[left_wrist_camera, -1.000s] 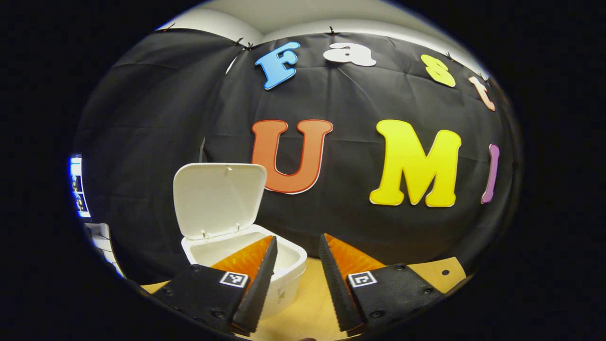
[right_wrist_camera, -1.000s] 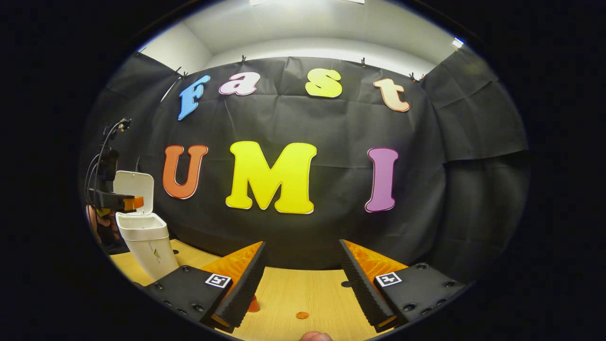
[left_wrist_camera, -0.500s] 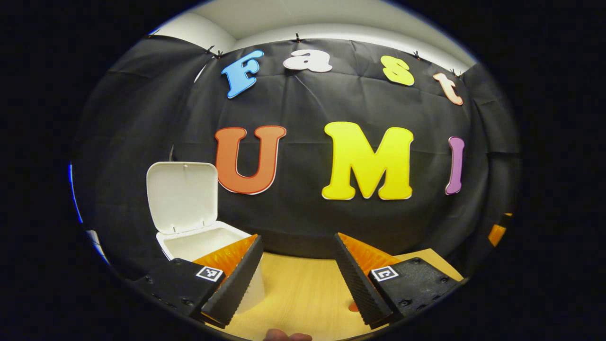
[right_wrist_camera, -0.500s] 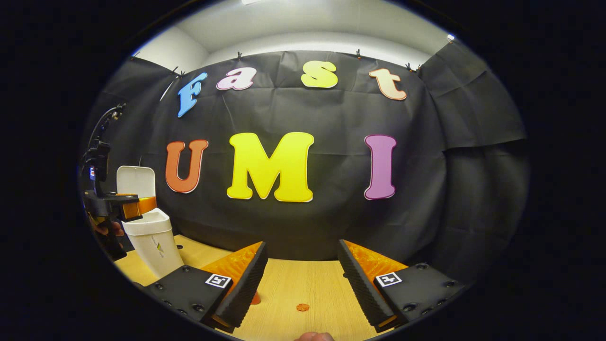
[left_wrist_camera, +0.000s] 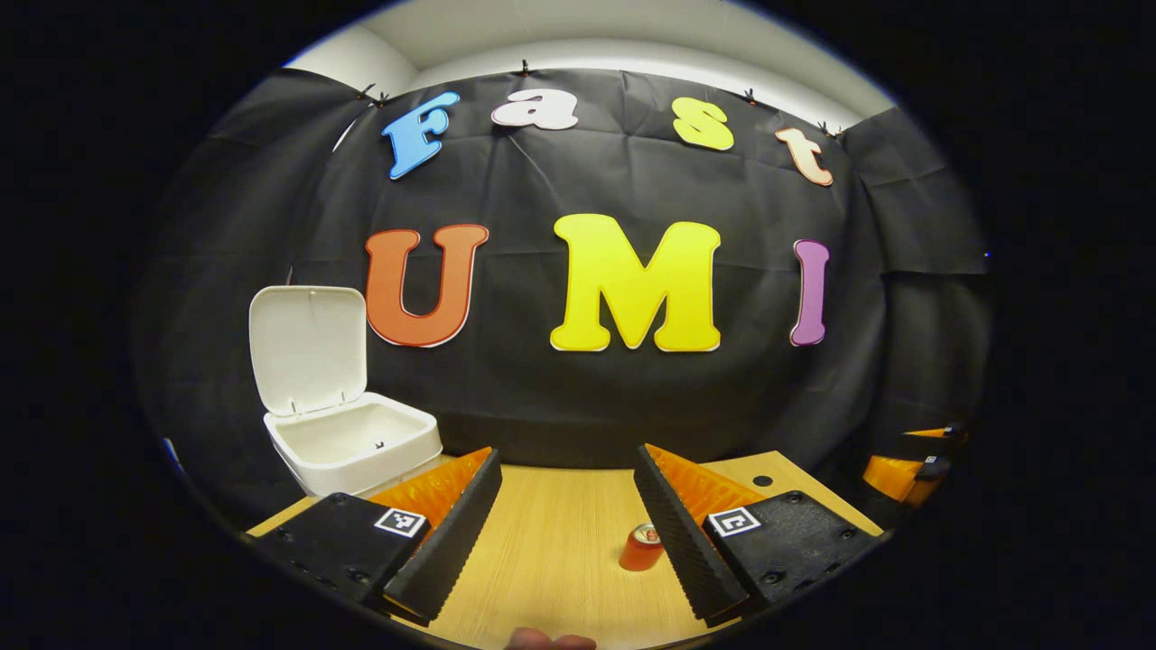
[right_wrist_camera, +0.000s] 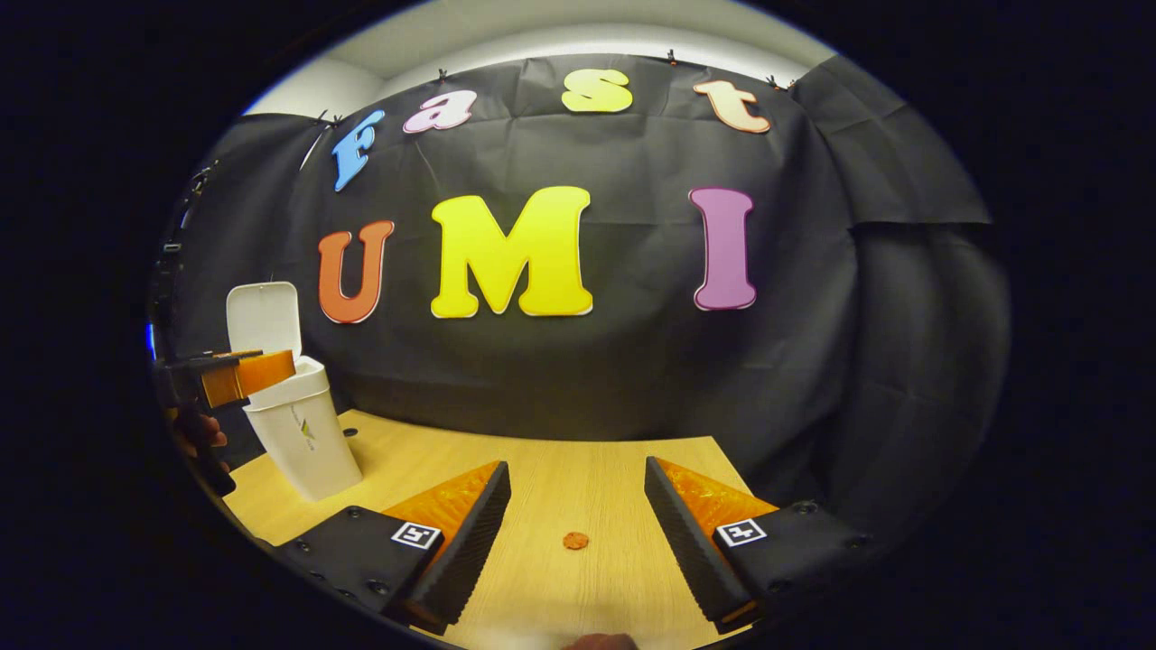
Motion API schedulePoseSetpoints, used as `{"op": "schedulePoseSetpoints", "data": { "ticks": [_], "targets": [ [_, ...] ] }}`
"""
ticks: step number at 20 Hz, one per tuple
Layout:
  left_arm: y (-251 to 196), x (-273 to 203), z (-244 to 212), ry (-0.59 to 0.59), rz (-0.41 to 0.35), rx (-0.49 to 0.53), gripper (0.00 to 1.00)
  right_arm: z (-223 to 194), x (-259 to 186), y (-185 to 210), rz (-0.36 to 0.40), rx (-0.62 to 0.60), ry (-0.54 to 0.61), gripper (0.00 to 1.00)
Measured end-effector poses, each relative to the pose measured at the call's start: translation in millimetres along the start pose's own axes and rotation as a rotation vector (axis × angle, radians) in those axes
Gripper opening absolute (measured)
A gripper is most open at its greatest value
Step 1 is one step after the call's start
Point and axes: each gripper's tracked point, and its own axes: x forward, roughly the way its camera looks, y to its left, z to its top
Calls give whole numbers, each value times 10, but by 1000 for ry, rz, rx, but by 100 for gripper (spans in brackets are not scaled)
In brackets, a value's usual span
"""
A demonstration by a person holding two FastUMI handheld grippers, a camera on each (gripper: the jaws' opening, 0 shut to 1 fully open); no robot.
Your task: Press the lid of the desktop garbage bin to open it, pick up the crumpled paper on the desktop and throw it into the bin, then pick up the pop can on the desktop and drop it into the bin, and finally close the garbage bin lid.
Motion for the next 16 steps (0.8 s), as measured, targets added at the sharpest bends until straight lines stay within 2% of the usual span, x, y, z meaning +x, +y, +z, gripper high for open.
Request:
{"op": "schedulePoseSetpoints", "data": {
  "ticks": [3, 7, 16],
  "targets": [
    [-118, -80, -182, 53, 2, -9, 98, -278, 97, -66, 29, -11, 73, 94],
    [-225, -125, -231, 72, 5, 38, 98, -556, 284, -150, 57, -24, 148, 95],
    [-150, -369, -377, 128, 29, 29, 98, -1247, 851, -72, 145, -88, 316, 95]
  ]
}}
